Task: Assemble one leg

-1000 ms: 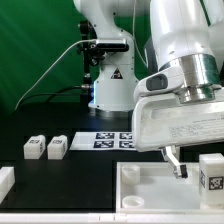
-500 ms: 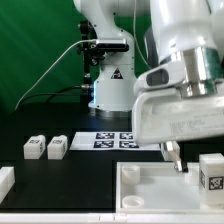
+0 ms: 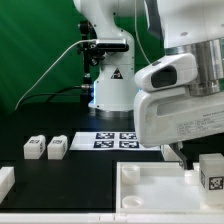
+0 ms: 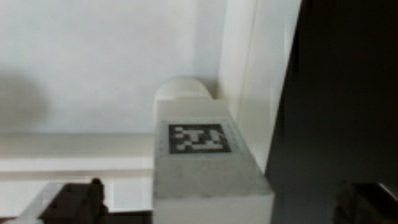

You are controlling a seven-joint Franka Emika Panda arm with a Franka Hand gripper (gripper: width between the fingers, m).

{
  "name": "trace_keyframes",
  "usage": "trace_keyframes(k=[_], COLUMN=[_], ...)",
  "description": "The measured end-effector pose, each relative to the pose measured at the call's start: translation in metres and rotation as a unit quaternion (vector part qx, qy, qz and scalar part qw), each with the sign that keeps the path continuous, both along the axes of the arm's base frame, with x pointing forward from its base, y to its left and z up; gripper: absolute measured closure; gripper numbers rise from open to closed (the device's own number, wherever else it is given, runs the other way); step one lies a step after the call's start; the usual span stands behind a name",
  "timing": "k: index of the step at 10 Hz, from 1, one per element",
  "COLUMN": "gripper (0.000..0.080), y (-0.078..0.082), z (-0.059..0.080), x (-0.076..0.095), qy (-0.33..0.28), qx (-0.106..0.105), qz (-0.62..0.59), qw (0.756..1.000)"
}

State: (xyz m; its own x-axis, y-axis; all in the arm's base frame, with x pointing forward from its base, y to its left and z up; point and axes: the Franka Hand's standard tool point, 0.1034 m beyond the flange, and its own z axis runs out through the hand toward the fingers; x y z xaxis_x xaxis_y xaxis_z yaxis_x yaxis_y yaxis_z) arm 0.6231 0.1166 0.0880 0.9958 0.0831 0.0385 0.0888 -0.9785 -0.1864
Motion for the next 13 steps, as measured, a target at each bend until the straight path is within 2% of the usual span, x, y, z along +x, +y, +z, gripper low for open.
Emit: trace_keyframes(k=[1,2,3,5,6,7,8,10,12,13], gripper=[0.0150,0.0150,0.0177,0.0455,0.0455,0.0503,0.0503,0.0503,0.0503,0.0503], y=[-0.001,-0.002,-0.002,-0.002,-0.003,-0.003,-0.003,-0.003,-0.003,-0.002], z=[0.001,-0.002,-0.003,-0.003,-0.003,-0.003,-0.003,-0.002,-0.001,-0.002], x=[0.002,0.008,0.006,0.006,0.007,0.007,0.007,0.011,0.012,0.012], qy=[0.049,0.028,0.030,0.030,0.029,0.029,0.031,0.033,0.065,0.082], qx=[0.000,-0.002,-0.002,-0.002,-0.002,-0.002,-0.002,-0.001,-0.002,0.000], qz=[0.010,0.005,0.005,0.005,0.005,0.005,-0.003,-0.089,-0.272,-0.363], qw=[0.999,1.000,1.000,1.000,1.000,1.000,1.000,0.995,0.960,0.928])
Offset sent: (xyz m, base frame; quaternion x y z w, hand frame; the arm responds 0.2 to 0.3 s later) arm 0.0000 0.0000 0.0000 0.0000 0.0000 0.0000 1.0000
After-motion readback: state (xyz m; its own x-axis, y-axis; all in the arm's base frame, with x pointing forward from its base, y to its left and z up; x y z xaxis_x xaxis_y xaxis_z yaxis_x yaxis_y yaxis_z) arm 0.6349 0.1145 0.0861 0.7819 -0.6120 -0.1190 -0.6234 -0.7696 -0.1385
